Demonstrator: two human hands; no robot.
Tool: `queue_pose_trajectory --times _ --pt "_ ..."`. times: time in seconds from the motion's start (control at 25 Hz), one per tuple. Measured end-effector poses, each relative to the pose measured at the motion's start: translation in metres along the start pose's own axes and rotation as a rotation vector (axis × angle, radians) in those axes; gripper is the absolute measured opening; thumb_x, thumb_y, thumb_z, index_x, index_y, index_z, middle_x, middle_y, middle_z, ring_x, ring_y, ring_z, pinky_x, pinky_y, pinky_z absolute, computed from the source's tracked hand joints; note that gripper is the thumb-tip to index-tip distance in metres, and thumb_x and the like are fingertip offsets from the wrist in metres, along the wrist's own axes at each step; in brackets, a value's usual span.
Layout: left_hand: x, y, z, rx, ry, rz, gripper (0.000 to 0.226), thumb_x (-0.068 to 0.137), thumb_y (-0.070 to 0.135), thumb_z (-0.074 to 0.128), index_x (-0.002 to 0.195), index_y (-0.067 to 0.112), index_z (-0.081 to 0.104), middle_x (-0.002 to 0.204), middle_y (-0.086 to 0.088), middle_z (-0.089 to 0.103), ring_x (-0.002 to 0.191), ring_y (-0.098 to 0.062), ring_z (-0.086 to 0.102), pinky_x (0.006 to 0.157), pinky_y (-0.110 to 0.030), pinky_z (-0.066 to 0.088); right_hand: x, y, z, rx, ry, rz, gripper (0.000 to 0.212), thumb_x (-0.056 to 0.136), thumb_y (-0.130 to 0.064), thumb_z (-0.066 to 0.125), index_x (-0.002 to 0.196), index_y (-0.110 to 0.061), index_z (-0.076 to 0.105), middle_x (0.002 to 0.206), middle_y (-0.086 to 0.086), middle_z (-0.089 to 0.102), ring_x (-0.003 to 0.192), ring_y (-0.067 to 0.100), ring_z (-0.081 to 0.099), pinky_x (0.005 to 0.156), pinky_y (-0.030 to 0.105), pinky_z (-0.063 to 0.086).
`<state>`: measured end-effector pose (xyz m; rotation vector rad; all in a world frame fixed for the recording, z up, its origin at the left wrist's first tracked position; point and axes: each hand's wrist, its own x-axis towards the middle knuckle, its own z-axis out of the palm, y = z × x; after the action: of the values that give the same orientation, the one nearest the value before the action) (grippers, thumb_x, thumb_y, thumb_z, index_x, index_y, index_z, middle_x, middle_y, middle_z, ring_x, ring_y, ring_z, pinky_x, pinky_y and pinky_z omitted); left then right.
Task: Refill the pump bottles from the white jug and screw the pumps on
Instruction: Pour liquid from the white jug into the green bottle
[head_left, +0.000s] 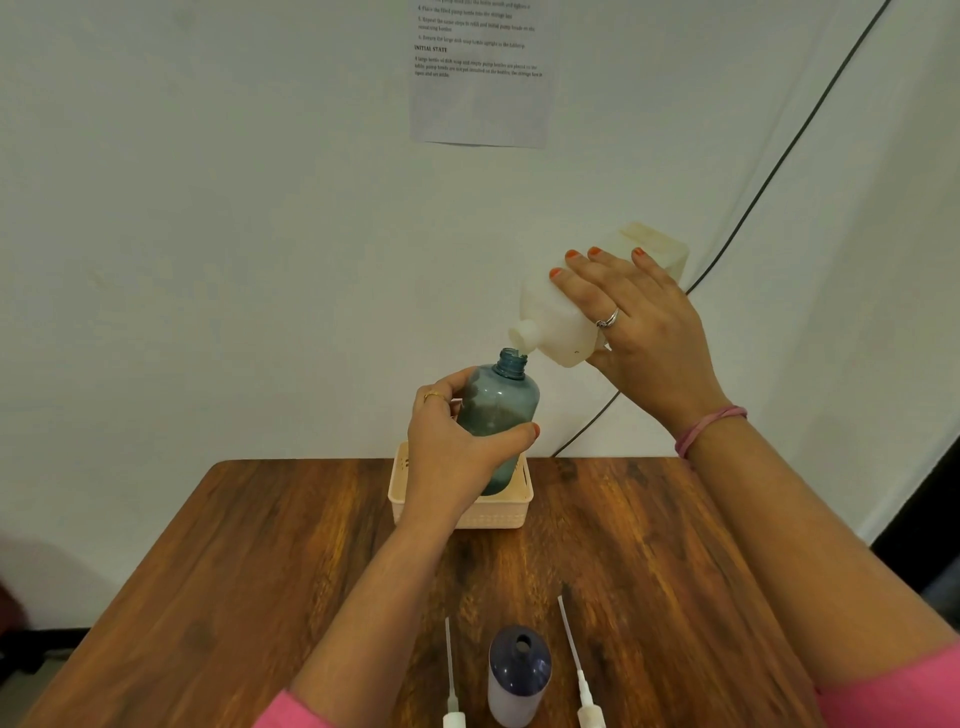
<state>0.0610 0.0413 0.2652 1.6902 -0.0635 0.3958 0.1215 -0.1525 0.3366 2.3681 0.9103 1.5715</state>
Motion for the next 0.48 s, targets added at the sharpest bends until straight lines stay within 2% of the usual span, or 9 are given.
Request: queue_pose_trajectory --times 0.28,0.48 --pt "-0.0001 -0.0003 0.0005 0.003 -0.013 0.010 0.075 0.059 0.024 0.089 0.121 0.033 0.047 0.122 0.005 0.052 0.108 -0.011 0.053 0.077 -0.017 0.050 0.0004 0.0011 -0.0001 -0.003 0.012 -0.007 0.062 0.079 -0.016 0.071 0.136 -0.010 0.047 0.136 0.015 0.054 0.126 0.033 0.051 0.108 0.051 0.033" --pt "-0.0007 0.0003 0.0004 0.000 -0.008 0.017 0.073 0.058 0.024 0.089 0.116 0.036 0.046 0.121 0.005 0.052 0.106 -0.009 0.053 0.077 -0.017 0.048 0.0007 0.0008 0.0007 -0.011 0.045 -0.011 0.058 0.082 -0.014 0.071 0.135 -0.011 0.048 0.136 0.014 0.055 0.126 0.032 0.051 0.108 0.049 0.033"
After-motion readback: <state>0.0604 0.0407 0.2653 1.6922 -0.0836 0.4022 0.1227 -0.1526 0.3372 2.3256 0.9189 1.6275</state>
